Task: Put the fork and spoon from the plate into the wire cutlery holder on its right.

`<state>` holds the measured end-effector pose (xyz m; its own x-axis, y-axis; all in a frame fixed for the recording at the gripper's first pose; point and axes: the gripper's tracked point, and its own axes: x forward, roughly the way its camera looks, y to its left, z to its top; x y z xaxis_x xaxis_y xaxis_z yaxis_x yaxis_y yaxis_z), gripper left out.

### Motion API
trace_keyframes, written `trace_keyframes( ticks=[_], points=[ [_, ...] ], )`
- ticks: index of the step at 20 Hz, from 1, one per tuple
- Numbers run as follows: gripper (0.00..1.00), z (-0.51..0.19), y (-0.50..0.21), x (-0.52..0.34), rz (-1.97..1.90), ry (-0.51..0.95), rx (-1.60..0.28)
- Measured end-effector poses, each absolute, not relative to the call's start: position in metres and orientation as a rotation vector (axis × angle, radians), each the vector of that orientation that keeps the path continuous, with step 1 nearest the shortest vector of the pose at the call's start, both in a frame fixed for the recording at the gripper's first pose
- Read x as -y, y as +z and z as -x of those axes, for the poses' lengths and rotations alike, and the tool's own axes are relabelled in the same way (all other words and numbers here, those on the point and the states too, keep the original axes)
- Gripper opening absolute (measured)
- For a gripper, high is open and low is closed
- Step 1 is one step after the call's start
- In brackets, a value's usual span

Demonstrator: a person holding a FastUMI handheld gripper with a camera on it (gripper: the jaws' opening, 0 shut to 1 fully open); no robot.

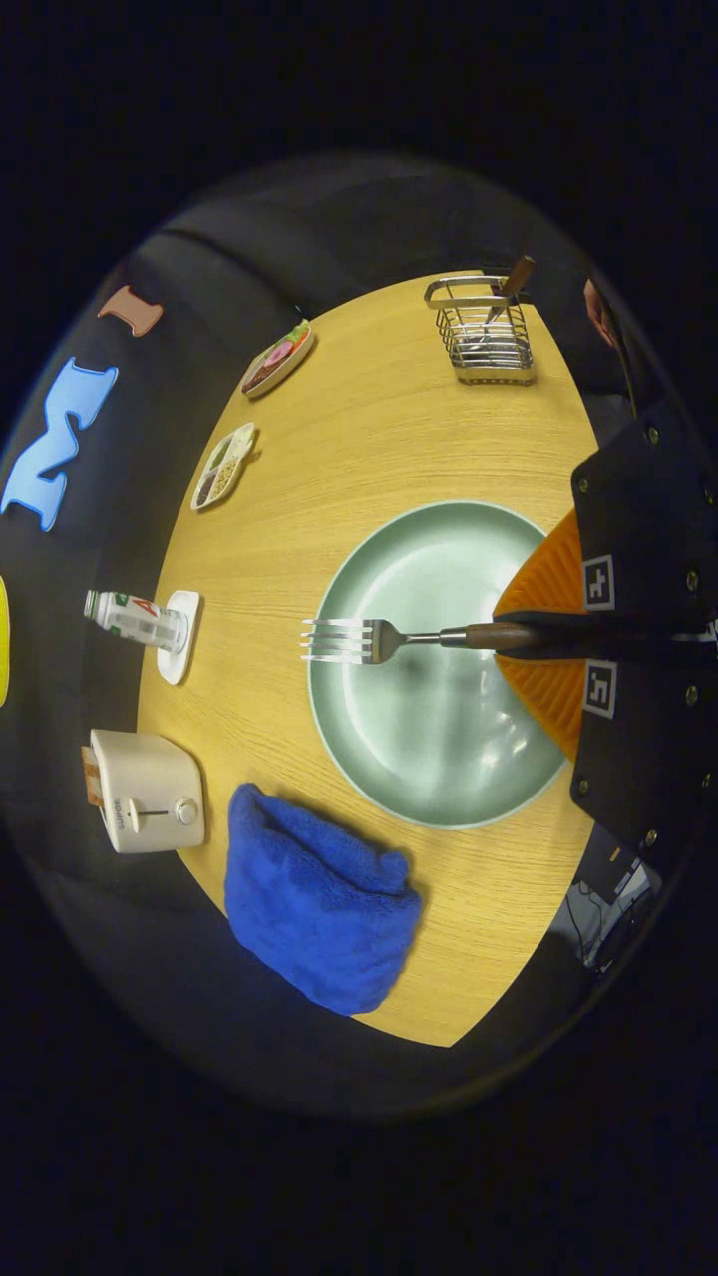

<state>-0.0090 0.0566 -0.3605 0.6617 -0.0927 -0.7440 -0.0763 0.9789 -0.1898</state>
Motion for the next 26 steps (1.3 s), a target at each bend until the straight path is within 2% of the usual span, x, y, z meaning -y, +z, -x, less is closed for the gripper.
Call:
trace_keyframes(
  ticks=[5,13,20,26],
  points=[
    [0.04,0.006,-0.327,-0.019,0.165,-0.100,-0.805],
    [0.04,0.005,-0.290,0.071,0.043,-0.324,-0.769],
    [0.04,0.024,-0.290,0.140,-0.088,-0.498,-0.800],
    [0.04,0.050,-0.307,0.166,-0.218,-0.568,-0.858]
  ],
)
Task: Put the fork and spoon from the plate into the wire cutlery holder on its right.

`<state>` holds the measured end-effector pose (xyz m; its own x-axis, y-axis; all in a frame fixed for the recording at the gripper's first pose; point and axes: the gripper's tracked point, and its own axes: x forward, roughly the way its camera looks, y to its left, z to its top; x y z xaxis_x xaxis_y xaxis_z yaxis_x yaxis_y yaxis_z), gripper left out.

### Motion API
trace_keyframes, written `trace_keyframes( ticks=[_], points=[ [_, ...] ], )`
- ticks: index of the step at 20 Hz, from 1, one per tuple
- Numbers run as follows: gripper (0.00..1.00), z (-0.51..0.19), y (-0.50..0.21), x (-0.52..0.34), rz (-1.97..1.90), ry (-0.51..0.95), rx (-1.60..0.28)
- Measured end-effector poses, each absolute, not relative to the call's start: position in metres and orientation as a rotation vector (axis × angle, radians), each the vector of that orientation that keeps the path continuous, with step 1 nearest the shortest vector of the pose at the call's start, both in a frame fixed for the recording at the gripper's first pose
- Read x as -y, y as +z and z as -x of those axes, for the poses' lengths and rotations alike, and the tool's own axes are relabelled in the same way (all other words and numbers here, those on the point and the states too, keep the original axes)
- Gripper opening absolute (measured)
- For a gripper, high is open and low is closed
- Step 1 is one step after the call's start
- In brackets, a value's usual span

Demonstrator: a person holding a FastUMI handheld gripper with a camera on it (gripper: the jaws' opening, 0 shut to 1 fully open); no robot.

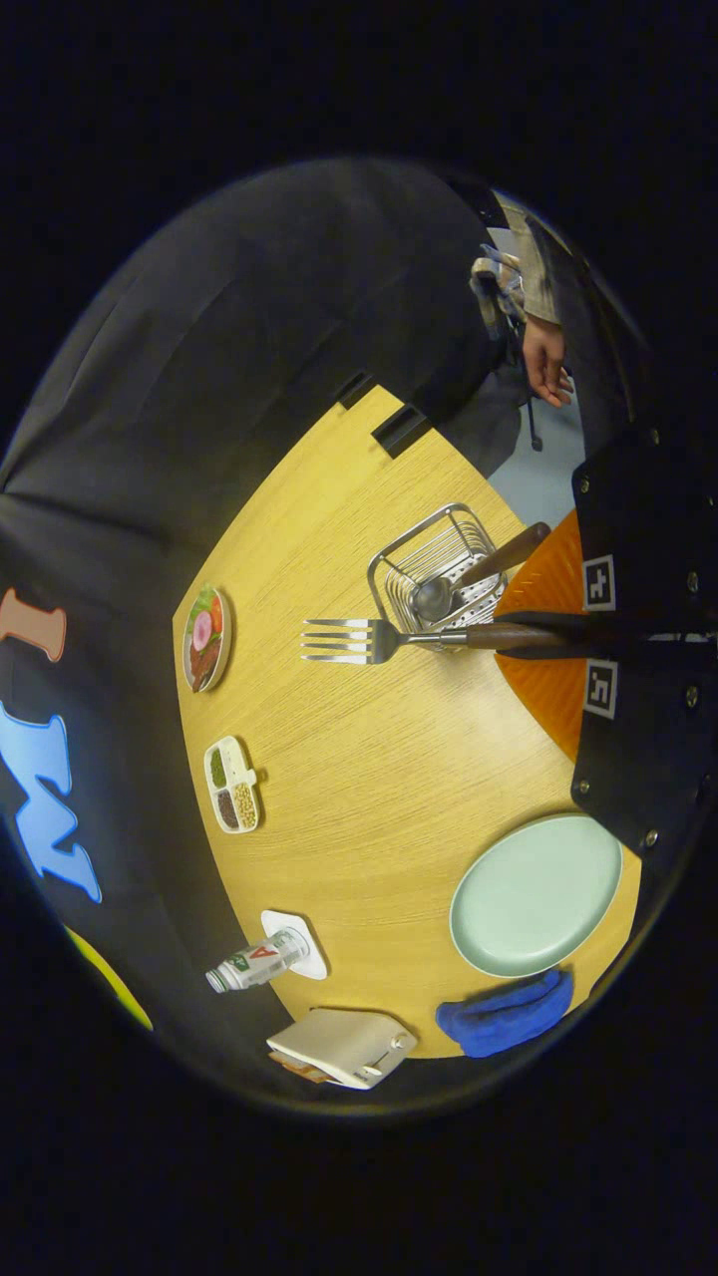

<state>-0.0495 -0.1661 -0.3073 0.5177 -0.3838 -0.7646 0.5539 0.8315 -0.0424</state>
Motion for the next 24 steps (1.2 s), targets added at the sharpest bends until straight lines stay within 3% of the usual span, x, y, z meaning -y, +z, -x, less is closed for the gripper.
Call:
trace_keyframes(
  ticks=[17,24],
  points=[
    [0.04,0.067,-0.326,0.161,-0.466,-0.611,-1.147],
    [0.16,0.052,-0.311,0.164,-0.490,-0.586,-1.115]
  ],
)
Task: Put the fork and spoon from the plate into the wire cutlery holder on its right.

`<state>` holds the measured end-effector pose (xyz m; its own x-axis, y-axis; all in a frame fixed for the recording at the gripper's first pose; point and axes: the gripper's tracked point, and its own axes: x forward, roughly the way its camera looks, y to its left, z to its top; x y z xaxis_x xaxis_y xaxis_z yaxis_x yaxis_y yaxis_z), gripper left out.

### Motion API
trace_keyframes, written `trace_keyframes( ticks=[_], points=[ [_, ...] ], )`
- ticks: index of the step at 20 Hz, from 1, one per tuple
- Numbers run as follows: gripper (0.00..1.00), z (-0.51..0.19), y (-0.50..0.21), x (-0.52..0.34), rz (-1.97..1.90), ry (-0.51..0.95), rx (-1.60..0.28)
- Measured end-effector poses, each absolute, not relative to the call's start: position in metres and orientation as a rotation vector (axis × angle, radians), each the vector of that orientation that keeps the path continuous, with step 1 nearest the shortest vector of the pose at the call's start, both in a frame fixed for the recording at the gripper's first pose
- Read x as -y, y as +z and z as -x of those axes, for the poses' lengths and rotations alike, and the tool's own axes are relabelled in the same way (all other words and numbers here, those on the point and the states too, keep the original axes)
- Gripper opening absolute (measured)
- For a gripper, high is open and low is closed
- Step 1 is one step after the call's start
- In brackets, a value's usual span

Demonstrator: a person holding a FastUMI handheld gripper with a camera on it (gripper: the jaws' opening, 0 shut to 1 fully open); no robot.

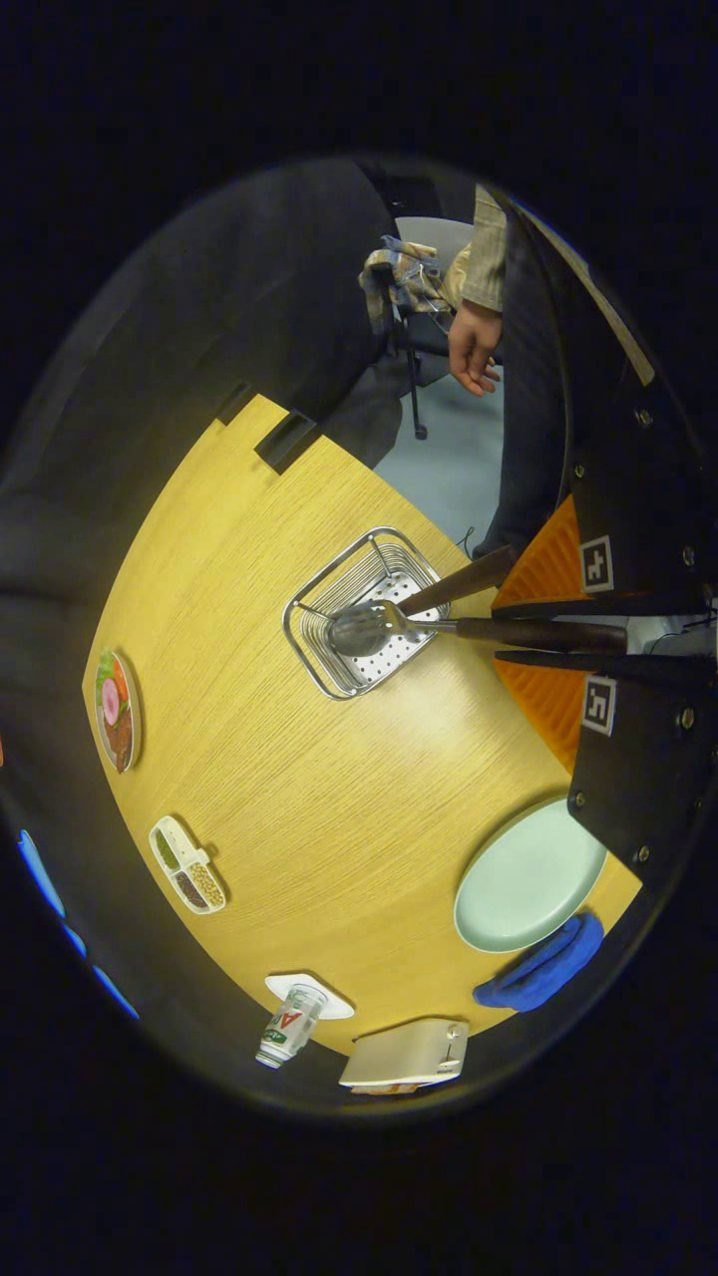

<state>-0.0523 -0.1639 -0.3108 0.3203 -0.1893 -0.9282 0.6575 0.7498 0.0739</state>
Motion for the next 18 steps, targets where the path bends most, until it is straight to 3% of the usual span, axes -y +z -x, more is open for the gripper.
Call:
trace_keyframes(
  ticks=[2,4,5,7,18],
  points=[
    [0.31,0.049,-0.308,0.164,-0.482,-0.575,-1.094],
    [0.34,0.047,-0.305,0.164,-0.464,-0.570,-1.087],
    [0.48,0.047,-0.304,0.162,-0.457,-0.571,-1.086],
    [0.58,0.047,-0.301,0.161,-0.441,-0.573,-1.082],
    [0.58,0.050,-0.279,0.153,-0.351,-0.558,-1.009]
  ],
)
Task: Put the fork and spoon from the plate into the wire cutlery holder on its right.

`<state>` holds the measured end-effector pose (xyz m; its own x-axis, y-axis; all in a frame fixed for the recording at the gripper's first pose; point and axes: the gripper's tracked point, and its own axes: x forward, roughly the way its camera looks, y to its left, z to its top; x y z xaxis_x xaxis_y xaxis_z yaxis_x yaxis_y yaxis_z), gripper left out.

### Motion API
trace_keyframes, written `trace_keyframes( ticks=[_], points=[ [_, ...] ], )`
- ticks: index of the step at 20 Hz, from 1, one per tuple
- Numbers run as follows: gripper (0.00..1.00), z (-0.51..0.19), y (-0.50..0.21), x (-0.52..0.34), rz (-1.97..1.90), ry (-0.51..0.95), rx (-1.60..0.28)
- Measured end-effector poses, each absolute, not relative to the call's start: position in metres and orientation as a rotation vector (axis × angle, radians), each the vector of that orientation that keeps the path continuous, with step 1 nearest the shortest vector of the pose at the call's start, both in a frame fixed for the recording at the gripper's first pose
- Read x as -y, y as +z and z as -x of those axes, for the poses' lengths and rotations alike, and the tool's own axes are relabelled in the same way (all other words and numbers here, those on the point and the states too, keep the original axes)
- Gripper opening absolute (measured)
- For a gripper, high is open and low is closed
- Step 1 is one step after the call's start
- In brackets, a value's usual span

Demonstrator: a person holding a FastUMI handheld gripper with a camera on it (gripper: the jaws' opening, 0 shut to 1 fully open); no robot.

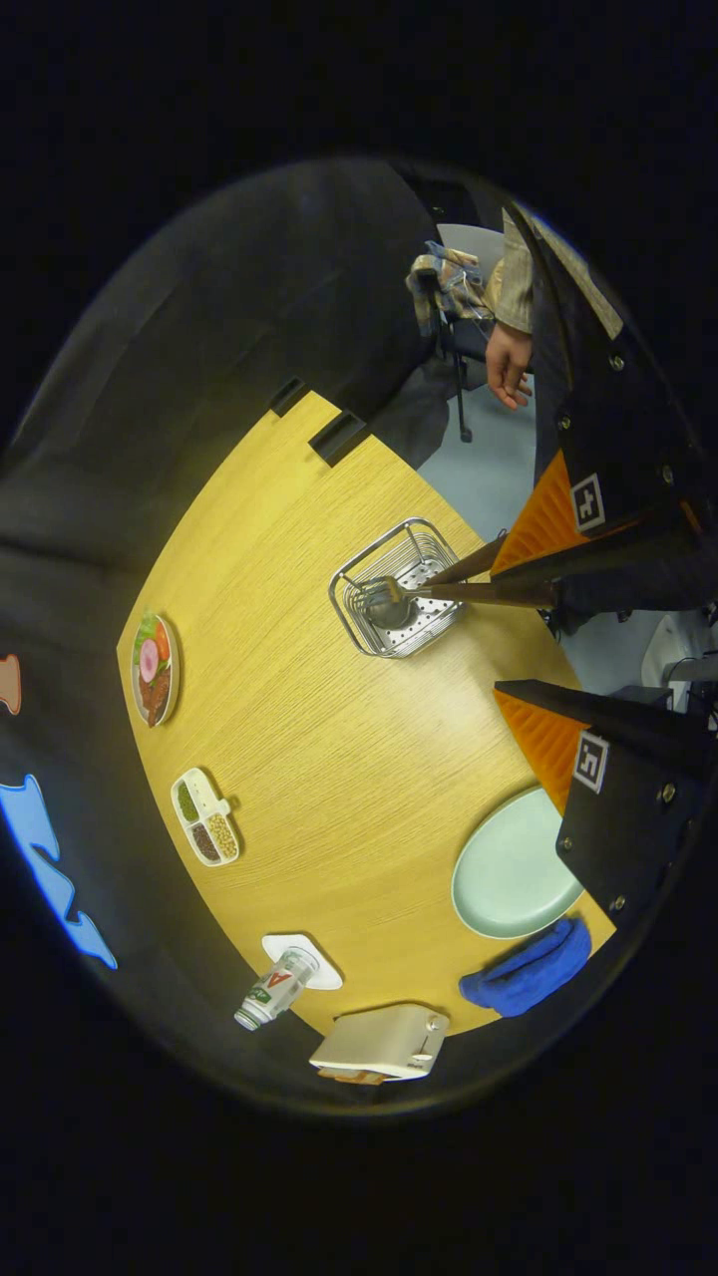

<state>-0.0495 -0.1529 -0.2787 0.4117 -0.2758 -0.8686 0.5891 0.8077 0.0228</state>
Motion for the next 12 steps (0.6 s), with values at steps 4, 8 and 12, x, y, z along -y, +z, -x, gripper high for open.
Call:
trace_keyframes(
  ticks=[4,8,12],
  points=[
    [0.58,0.034,-0.249,0.163,-0.255,-0.556,-0.841],
    [0.58,0.020,-0.195,0.174,-0.200,-0.573,-0.582],
    [0.58,0.014,-0.136,0.181,-0.181,-0.548,-0.326]
  ],
)
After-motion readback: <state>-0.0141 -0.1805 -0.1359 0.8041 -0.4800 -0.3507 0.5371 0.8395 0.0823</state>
